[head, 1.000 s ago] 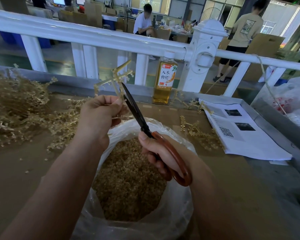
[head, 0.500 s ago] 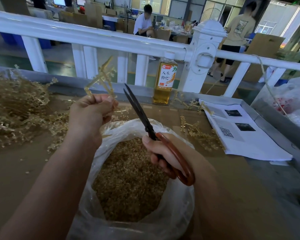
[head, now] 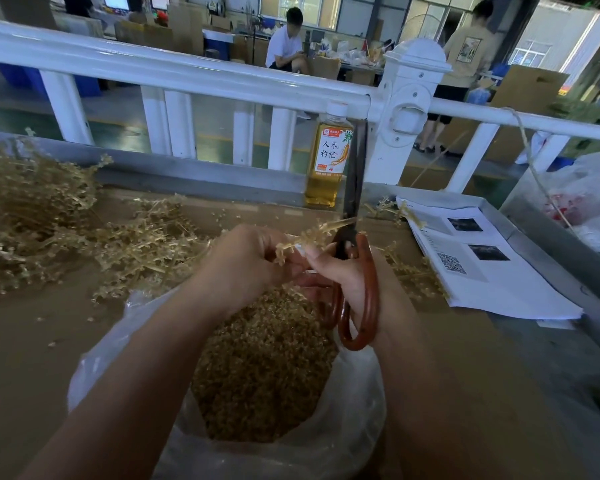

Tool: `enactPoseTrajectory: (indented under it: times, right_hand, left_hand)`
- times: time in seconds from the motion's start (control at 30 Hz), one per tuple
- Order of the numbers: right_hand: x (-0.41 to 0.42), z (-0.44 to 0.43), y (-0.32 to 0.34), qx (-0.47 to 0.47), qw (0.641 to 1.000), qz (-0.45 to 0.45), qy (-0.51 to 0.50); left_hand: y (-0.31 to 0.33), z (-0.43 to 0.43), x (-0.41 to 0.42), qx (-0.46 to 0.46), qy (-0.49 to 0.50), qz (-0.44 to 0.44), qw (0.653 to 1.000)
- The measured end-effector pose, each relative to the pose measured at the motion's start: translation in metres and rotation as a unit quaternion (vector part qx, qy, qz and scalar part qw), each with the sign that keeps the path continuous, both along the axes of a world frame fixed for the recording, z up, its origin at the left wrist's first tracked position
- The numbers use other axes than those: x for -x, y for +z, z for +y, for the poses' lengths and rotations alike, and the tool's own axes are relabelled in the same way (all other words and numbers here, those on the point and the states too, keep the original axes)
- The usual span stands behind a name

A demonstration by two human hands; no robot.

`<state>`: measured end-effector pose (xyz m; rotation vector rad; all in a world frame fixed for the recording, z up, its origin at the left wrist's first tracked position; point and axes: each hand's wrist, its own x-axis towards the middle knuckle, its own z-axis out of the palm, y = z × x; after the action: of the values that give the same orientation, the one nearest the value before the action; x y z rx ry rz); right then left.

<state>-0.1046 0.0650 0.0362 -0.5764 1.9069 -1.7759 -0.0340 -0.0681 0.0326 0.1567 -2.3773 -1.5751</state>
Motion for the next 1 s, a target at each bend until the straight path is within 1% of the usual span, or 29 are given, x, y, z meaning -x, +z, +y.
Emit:
enactPoseTrajectory:
  times: [0.07,0.17,0.27,0.33,0.4,0.43,0.47,0.53,0.63,0.77,0.9,1.0]
  right_hand:
    - [0.000,0.000,0.000,-0.013,0.999,0.029,0.011]
    - [-0.001,0.000,0.000,-0.026,0.998,0.062,0.007]
    - [-0.001,-0.001,-0.001,-0.001,0.999,0.042,-0.017]
    - [0.000,0.000,-0.001,0.022,0.999,0.019,-0.019]
    - [0.000,0.001,-0.002,0.015,1.000,0.022,-0.010]
    - [0.000,0.001,-0.002,0.004,1.000,0.028,-0.002]
    - [0.000,0.002,-0.002,-0.011,0.999,0.035,0.008]
    - [-0.001,0.000,-0.001,-0.048,0.997,0.053,0.031]
    - [-0.001,-0.003,0.001,-0.093,0.990,0.091,0.048]
    - [-0.001,-0.004,-0.001,-0.107,0.987,0.107,0.051]
    - [0.000,-0.005,-0.002,-0.088,0.988,0.094,0.086]
    - [0.001,-0.005,-0.003,-0.076,0.990,0.089,0.075]
  left_hand:
    - [0.002,0.003,-0.001,0.024,0.007,0.002,1.000]
    - [0.005,0.004,-0.002,0.015,0.014,0.003,1.000]
    - [0.007,0.000,-0.005,-0.002,-0.029,-0.032,0.999]
    - [0.005,-0.005,-0.006,-0.065,-0.033,-0.069,0.995]
    - [0.004,-0.006,-0.010,-0.149,-0.028,-0.091,0.984]
    - [0.005,-0.005,-0.012,-0.172,-0.034,-0.099,0.979]
    - [0.005,-0.004,-0.011,-0.171,-0.039,-0.113,0.978]
    - [0.007,-0.003,-0.009,-0.138,-0.038,-0.136,0.980]
    - [0.006,0.002,-0.006,-0.106,-0.020,-0.139,0.984]
    - [0.003,0.002,-0.005,-0.121,-0.043,-0.138,0.982]
    - [0.007,0.000,-0.008,-0.102,-0.085,-0.158,0.978]
    - [0.009,-0.003,-0.008,-0.140,-0.076,-0.154,0.975]
